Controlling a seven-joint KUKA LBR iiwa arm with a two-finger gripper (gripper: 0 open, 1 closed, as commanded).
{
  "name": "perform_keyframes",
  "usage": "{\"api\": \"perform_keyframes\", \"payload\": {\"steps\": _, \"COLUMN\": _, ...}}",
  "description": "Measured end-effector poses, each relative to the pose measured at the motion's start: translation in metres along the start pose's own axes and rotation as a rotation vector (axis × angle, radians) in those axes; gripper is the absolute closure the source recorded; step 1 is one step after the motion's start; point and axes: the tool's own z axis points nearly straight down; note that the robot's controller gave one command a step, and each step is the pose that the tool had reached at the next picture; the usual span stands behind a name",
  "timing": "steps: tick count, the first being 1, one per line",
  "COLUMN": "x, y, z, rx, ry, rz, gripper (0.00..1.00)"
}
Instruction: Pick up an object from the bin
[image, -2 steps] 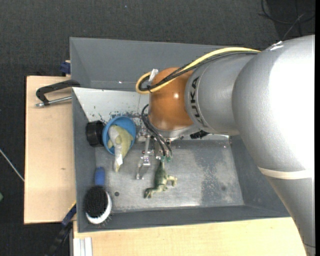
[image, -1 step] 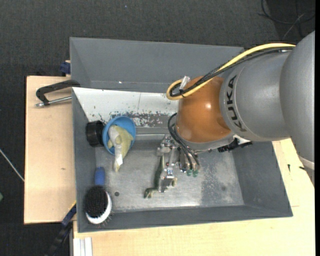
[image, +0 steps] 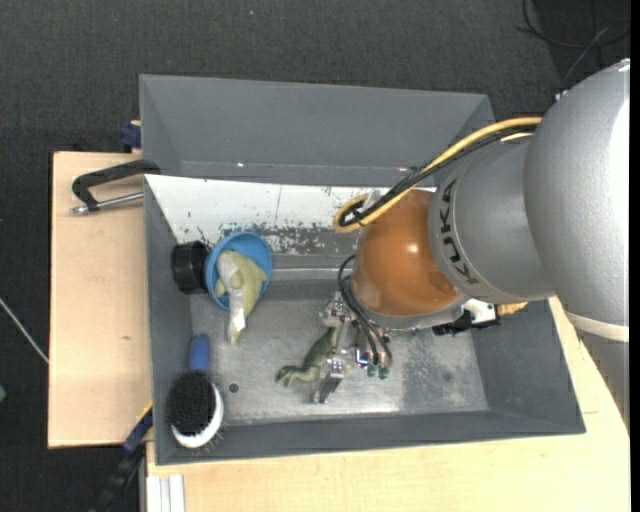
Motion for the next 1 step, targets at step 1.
{"api": "perform_keyframes", "payload": {"steps": 1, "x": -0.0030, "y": 0.0009, "z": -0.0034, "rx": -0.003, "ry": -0.010, "rz": 0.000, "gripper": 1.00}}
